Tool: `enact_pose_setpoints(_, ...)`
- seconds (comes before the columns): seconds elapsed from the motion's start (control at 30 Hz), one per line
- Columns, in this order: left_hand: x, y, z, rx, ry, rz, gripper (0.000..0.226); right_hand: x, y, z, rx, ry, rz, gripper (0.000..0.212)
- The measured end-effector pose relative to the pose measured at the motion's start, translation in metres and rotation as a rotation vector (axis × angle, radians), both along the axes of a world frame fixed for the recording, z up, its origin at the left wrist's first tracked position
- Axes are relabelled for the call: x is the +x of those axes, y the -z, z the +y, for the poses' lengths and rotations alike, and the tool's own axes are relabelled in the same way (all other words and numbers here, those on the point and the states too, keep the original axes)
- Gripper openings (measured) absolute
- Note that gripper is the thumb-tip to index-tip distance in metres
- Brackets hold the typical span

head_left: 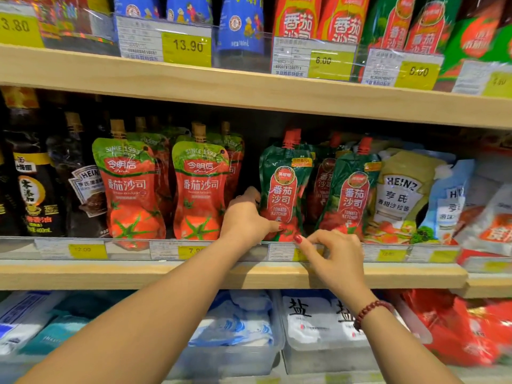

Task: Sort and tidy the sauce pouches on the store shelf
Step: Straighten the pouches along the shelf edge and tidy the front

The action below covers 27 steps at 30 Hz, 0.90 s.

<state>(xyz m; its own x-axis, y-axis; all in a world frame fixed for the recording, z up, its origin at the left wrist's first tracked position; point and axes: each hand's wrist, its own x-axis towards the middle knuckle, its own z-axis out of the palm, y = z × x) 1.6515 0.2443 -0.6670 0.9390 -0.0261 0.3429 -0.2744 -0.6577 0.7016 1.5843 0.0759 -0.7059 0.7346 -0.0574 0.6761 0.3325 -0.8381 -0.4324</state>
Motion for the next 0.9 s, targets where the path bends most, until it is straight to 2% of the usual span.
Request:
enact_pose_setpoints(0.13,-0.001,0.003,-0.001,-0.008,-0.036,-0.038,0.058,0.000,0.003,0.000,0.013,0.004,-0.018,0.027)
enact_pose_setpoints(0.53,-0.001,-0.002,0.003,0.000,-0.003,0.006,0.054,-0.001,-0.001,-0.010,-0.055,-0.071,0.036,0.027)
enact_pose_setpoints(0.73,-0.003,-0.001,0.004,0.007,-0.014,0.038,0.050,-0.007,-0.004,-0.041,-0.042,0.020,0.001,0.047)
enact_pose_setpoints(0.83,-0.012,-0.001,0.004,0.023,-0.125,-0.054,0.052,-0.008,-0.004,-0.065,0.001,0.048,-0.029,0.044)
enact_pose_setpoints(0.9,-0.021,-0.004,0.002,-0.092,-0.228,-0.233,0.045,-0.007,-0.002,-0.075,0.037,0.073,-0.051,0.041)
